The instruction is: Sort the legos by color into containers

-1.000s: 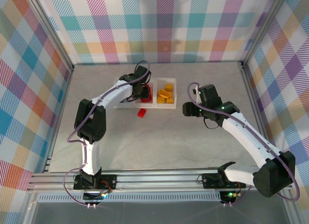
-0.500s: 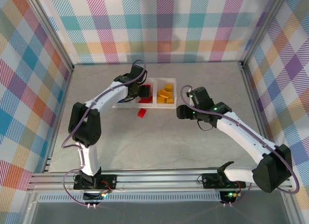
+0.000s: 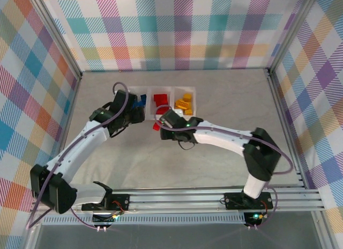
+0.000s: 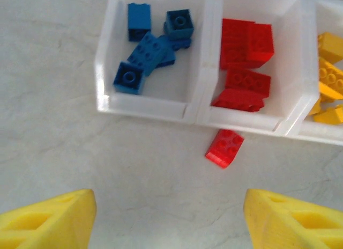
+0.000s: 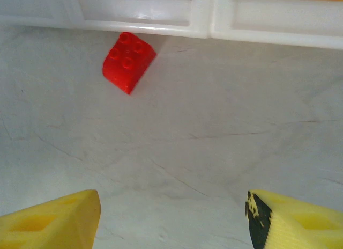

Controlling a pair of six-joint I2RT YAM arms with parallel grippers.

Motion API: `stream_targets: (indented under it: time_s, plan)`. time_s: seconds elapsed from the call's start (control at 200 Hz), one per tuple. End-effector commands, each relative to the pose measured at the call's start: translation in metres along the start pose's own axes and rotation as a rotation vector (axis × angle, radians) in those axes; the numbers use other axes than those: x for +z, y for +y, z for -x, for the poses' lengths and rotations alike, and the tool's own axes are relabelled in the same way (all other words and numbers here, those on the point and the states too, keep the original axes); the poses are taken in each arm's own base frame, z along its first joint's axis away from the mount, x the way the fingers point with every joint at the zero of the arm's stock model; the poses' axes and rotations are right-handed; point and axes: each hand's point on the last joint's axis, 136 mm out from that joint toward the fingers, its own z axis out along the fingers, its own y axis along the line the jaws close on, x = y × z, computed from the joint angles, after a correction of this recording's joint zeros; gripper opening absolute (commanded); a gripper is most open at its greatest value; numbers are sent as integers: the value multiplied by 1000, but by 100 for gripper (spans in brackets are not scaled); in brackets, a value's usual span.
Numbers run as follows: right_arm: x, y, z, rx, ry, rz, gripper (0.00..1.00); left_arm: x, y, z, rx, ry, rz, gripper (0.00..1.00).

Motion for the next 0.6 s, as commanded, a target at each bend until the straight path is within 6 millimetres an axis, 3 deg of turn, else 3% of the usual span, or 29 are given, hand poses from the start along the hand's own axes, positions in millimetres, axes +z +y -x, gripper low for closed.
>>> stream_targets:
  time_s: [0.0,0.24,0.595]
  plan:
    - [15,12,14,113,-72,-68,72,-18,18,-4,-56,-31,31,74]
    - [56,29,18,104,-44,-188,73,-34,26,-7,-72,-59,17,76]
    - [86,46,32,162,-78,-239,70,-42,23,-10,-81,-63,-30,77]
